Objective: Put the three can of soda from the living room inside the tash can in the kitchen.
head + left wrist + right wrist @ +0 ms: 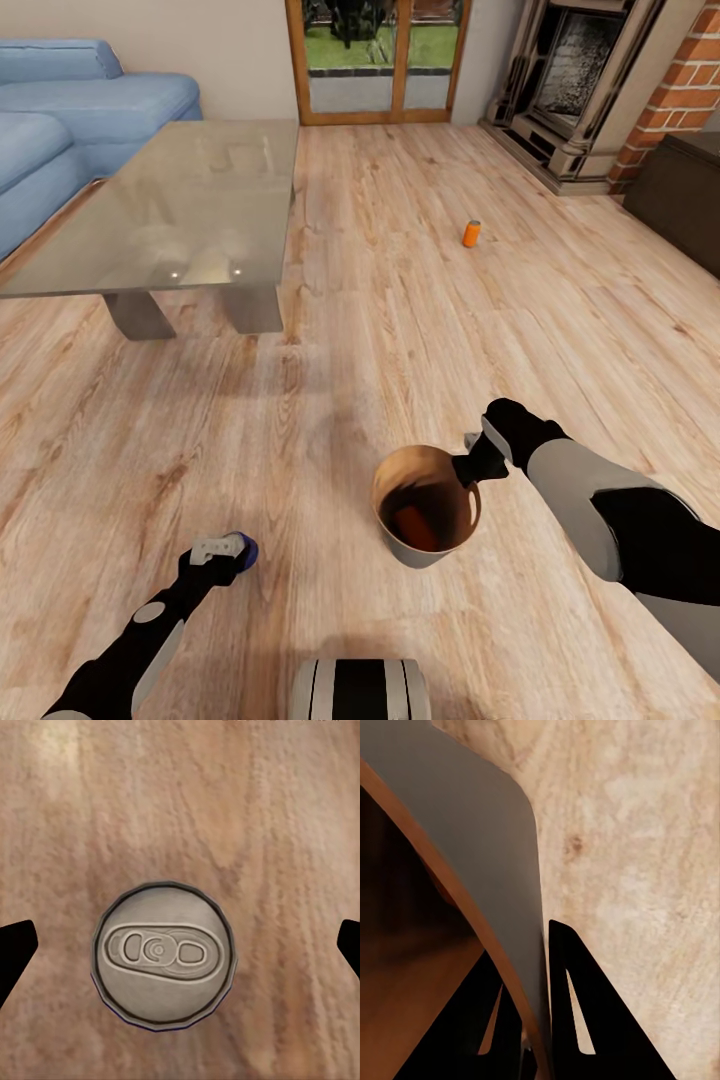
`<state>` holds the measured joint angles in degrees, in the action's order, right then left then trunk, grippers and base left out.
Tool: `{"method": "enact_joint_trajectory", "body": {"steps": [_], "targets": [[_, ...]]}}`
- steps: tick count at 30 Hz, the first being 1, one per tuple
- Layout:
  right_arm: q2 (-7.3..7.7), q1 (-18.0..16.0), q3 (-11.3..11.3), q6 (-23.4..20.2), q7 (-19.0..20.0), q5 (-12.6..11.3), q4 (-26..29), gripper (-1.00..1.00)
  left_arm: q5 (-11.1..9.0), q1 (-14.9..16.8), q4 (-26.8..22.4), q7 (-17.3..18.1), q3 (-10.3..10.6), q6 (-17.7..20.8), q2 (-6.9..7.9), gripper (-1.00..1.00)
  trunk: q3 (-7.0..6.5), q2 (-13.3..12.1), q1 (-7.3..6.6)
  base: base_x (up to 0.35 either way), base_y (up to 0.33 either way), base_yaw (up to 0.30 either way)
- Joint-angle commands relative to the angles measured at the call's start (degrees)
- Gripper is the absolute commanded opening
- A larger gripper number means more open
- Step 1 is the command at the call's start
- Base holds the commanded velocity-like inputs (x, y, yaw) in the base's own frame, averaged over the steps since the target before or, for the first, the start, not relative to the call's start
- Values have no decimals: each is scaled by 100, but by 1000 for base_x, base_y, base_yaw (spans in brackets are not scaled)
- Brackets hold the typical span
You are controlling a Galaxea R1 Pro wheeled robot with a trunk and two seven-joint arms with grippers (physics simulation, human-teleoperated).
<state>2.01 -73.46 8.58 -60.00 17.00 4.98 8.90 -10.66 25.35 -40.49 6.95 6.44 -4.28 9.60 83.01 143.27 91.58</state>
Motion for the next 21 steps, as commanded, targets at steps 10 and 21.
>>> {"method": "enact_joint_trajectory", "body": {"steps": [10,21], "targets": [[-61,103,-210,0,-47,126,67,-100,3,5,8,5,8,-8,6,100,3,-2,12,83,19,0],[-53,98,-217,0,-47,126,71,-100,10,5,21,-1,7,-12,-10,100,3,-2,12,28,4,0]]}}
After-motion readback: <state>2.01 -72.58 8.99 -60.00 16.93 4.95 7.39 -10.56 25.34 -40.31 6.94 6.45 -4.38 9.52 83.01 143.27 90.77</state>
